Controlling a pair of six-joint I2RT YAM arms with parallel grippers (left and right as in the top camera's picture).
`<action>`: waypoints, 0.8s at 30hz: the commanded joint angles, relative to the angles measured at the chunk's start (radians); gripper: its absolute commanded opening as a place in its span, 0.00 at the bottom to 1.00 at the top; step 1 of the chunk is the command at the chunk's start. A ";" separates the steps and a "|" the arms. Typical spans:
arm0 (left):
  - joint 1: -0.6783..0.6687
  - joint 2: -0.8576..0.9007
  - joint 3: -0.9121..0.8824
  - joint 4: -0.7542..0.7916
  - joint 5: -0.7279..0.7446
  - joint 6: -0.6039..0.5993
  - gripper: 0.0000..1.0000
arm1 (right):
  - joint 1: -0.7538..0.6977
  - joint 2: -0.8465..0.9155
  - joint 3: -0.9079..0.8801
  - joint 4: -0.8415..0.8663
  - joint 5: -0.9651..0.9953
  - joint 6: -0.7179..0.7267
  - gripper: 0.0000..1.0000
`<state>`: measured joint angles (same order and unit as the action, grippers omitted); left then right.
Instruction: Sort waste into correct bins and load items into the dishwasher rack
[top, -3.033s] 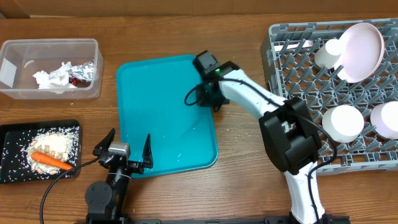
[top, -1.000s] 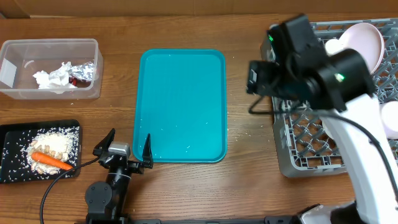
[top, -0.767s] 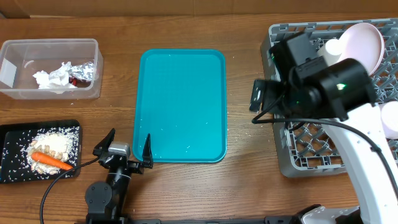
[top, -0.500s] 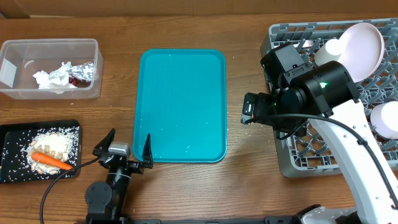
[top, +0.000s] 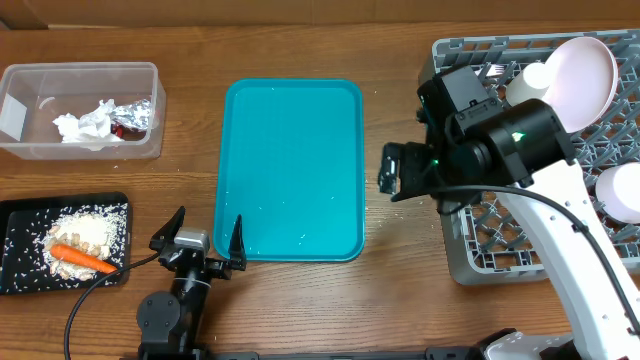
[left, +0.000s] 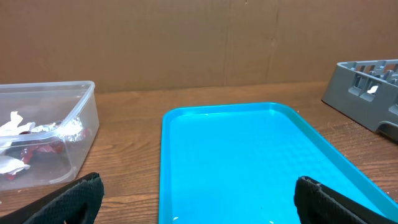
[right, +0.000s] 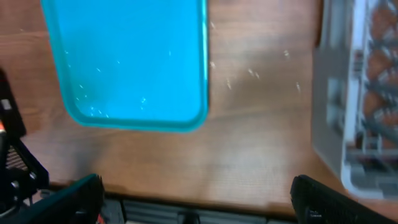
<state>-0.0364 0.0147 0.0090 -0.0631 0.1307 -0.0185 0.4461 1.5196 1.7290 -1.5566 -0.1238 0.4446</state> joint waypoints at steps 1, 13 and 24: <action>0.011 -0.010 -0.004 -0.002 -0.007 0.019 1.00 | 0.005 -0.056 -0.066 0.091 -0.002 -0.109 1.00; 0.011 -0.010 -0.004 -0.002 -0.007 0.019 1.00 | -0.068 -0.462 -0.587 0.633 -0.021 -0.166 1.00; 0.011 -0.010 -0.004 -0.002 -0.007 0.019 1.00 | -0.351 -0.953 -1.164 1.099 -0.282 -0.304 1.00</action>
<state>-0.0364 0.0147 0.0090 -0.0635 0.1307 -0.0185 0.1547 0.6670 0.6575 -0.5068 -0.3328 0.1875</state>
